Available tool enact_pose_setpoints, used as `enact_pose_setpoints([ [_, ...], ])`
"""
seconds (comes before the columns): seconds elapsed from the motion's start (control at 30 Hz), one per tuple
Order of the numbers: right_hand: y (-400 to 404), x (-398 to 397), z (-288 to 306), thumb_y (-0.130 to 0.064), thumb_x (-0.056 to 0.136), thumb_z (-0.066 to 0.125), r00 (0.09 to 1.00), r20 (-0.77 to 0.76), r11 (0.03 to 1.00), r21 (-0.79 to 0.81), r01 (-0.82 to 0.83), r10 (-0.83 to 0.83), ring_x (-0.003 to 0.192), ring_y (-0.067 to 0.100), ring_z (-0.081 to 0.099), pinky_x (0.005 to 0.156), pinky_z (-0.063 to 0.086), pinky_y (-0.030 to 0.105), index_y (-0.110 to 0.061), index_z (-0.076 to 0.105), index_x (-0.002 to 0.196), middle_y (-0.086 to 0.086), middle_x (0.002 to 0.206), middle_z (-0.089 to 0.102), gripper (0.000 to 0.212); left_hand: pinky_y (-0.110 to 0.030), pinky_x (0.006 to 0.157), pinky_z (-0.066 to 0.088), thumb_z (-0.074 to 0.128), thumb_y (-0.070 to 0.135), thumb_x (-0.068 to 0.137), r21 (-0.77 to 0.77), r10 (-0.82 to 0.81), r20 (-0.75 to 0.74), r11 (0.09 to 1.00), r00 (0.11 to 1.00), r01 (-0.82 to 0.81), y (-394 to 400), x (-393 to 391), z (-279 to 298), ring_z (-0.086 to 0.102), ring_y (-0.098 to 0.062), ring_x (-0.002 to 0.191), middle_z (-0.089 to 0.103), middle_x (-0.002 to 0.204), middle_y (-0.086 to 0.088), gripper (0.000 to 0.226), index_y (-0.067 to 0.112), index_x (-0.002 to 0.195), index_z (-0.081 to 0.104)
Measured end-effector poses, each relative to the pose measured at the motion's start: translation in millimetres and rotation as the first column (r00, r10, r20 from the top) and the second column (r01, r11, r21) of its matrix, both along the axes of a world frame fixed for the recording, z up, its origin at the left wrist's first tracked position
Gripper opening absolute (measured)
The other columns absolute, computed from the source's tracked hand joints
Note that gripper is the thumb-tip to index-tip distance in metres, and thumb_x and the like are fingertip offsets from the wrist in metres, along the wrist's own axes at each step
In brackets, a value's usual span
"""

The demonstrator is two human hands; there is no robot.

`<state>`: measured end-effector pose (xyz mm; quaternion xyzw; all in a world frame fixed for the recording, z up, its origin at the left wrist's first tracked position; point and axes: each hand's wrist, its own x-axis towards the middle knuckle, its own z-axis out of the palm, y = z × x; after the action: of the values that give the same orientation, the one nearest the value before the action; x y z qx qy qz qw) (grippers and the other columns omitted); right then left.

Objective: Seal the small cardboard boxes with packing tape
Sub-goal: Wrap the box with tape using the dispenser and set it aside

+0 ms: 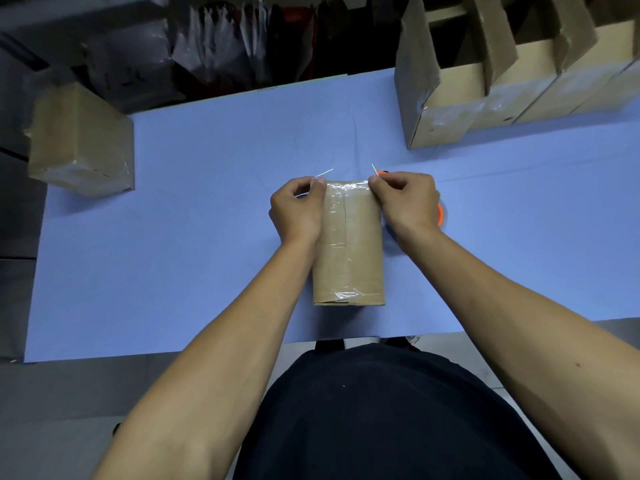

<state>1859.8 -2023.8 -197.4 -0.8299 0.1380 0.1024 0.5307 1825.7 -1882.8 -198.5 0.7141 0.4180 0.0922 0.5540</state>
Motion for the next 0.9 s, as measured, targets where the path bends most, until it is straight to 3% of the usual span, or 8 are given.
enact_pose_setpoints([
  [0.13,12.2,12.8,26.8,-0.032,0.084,0.072,0.994,0.098,0.997,0.072,0.038,-0.045,0.075,-0.006,0.064,0.079,0.051,0.023,-0.02,0.079,0.08,-0.018,0.077,0.073,0.013,-0.031,0.077,0.058,0.076,0.023,0.084,-0.038,0.08,0.144,0.996,0.986,-0.076,6.9,10.0,20.9,0.067,-0.007,0.074,0.072,0.074,0.009,0.013,0.017,0.073,0.073],
  [0.23,22.3,23.1,41.2,-0.031,0.083,0.072,0.973,0.217,0.987,0.156,0.046,-0.079,0.066,-0.001,0.06,0.071,0.049,0.026,-0.014,0.072,0.072,-0.014,0.066,0.066,0.02,-0.02,0.069,0.05,0.071,0.013,0.087,-0.058,0.12,0.303,0.993,0.946,-0.107,9.5,19.0,40.7,0.061,-0.005,0.068,0.068,0.072,0.008,0.014,0.012,0.073,0.068],
  [0.33,29.6,23.3,39.8,-0.027,0.085,0.071,0.958,0.261,0.963,0.266,0.045,-0.117,0.062,0.008,0.054,0.063,0.044,0.027,-0.007,0.065,0.068,-0.005,0.061,0.059,0.026,-0.017,0.073,0.05,0.066,0.007,0.087,-0.016,0.107,0.387,0.994,0.916,-0.11,10.4,22.4,49.1,0.064,-0.007,0.078,0.069,0.079,0.006,0.014,0.013,0.075,0.065],
  [0.5,28.0,3.4,25.4,-0.019,0.086,0.073,0.958,0.287,0.968,0.247,-0.044,-0.03,0.073,0.007,0.061,0.076,0.049,0.021,-0.005,0.068,0.074,0.002,0.074,0.067,0.02,-0.01,0.069,0.047,0.06,0.007,0.085,0.133,0.095,0.347,0.98,0.933,-0.149,10.6,-0.8,31.9,0.058,-0.007,0.077,0.065,0.086,-0.008,0.013,0.012,0.074,0.056],
  [0.6,31.6,-4.7,24.6,-0.019,0.085,0.073,0.948,0.317,0.979,0.183,-0.085,0.023,0.076,0.006,0.062,0.078,0.051,0.023,-0.01,0.066,0.074,-0.001,0.076,0.066,0.016,-0.009,0.067,0.044,0.058,0.003,0.084,0.16,0.103,0.361,0.972,0.927,-0.171,14.5,-12.5,25.6,0.053,-0.004,0.072,0.06,0.083,-0.004,0.012,0.012,0.079,0.052],
  [0.7,33.8,-9.5,22.7,-0.016,0.084,0.07,0.961,0.276,0.978,0.197,-0.068,0.011,0.075,0.002,0.06,0.079,0.05,0.022,-0.016,0.062,0.087,-0.008,0.077,0.063,0.008,-0.01,0.07,0.045,0.057,0.003,0.086,0.087,0.106,0.359,0.985,0.927,-0.147,15.1,-17.6,25.1,0.053,-0.002,0.074,0.054,0.085,0.007,0.014,0.013,0.094,0.049],
  [0.77,35.9,-12.7,23.4,-0.014,0.085,0.065,0.974,0.228,0.978,0.2,-0.053,0.006,0.078,0.001,0.059,0.079,0.048,0.019,-0.018,0.061,0.101,-0.006,0.086,0.064,0.018,-0.01,0.076,0.045,0.055,0.017,0.087,-0.005,0.08,0.323,0.997,0.943,-0.082,15.8,-18.6,20.2,0.056,-0.002,0.084,0.057,0.096,0.007,0.02,0.016,0.106,0.05],
  [0.9,49.0,-17.0,25.5,-0.025,0.087,0.066,0.971,0.218,0.99,0.073,-0.12,0.101,0.109,0.008,0.054,0.093,0.044,0.02,-0.015,0.056,0.124,0.0,0.121,0.056,0.04,-0.023,0.092,0.051,0.061,0.038,0.085,-0.196,-0.098,0.227,0.97,0.969,0.144,10.7,-18.3,8.1,0.065,-0.004,0.104,0.067,0.115,0.012,0.045,0.028,0.128,0.051],
])
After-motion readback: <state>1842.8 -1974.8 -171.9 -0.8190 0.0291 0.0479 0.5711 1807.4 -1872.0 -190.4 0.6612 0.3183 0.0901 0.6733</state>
